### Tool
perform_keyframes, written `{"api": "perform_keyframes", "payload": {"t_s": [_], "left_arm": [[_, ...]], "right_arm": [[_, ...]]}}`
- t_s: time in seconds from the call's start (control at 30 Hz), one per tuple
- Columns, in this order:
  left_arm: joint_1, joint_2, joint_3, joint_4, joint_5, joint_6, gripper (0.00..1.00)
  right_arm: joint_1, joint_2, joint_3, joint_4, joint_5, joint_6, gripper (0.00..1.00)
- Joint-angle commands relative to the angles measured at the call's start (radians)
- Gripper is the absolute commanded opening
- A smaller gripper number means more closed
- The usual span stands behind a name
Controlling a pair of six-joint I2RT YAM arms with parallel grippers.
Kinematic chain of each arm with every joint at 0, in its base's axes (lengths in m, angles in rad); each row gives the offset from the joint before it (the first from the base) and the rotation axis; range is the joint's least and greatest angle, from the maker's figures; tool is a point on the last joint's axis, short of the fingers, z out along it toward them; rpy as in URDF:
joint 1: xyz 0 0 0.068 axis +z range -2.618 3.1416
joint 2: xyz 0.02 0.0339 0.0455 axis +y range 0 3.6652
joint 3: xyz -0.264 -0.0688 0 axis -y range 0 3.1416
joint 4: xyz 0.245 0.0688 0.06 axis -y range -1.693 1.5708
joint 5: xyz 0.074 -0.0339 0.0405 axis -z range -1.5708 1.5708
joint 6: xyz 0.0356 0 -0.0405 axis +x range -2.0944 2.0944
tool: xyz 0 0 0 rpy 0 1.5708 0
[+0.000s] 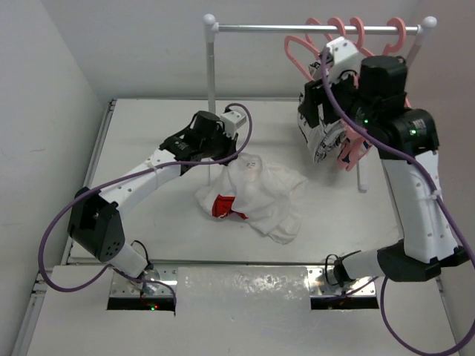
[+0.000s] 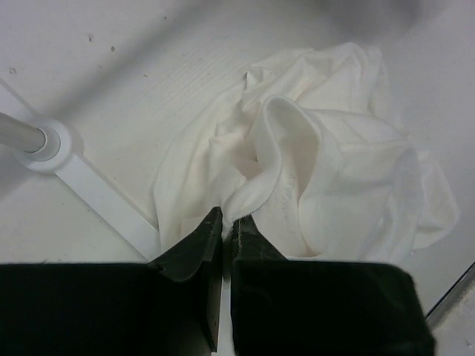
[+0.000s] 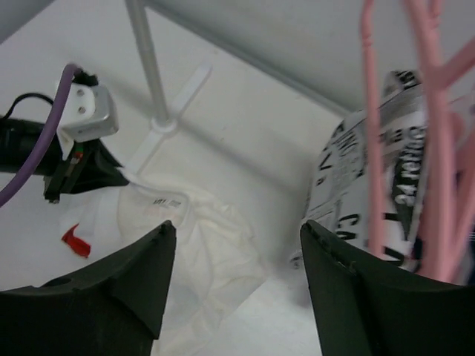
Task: Place the t-shirt on the hanger
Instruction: Pick up the hanger from the clothesline.
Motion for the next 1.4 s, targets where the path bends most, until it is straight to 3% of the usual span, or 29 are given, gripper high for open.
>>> {"api": "perform_keyframes", "payload": {"t_s": [0.0,0.27,0.43,0.6,0.97,1.37], "left_arm": [[0.015,-0.009,-0.017,0.062,-0.012,0.037,0.0],[0.043,-0.031,-0.106,0.039,0.06,0.098,0.0],[0.043,-0.045,-0.086,0.014,0.103,0.118,0.0],[0.045,-0.075,-0.093,-0.001,0.121,0.106,0.0],[0.043,-0.08,-0.095,-0.004,0.149,0.095,0.0],[0.043,-0.086,-0.115,-0.003,0.144,0.091,0.0]], "right_arm": [[-0.055,0.036,0.1,-0.068,0.035,-0.073,0.65],[-0.181,0.14,0.192,0.04,-0.026,-0.067,0.6],[-0.271,0.176,0.174,0.114,-0.102,-0.004,0.5],[-0.291,0.197,0.161,0.122,-0.171,0.002,0.49],[-0.317,0.177,0.134,0.105,-0.1,-0.06,0.5],[-0.34,0.197,0.123,0.165,-0.132,-0.117,0.55]]}}
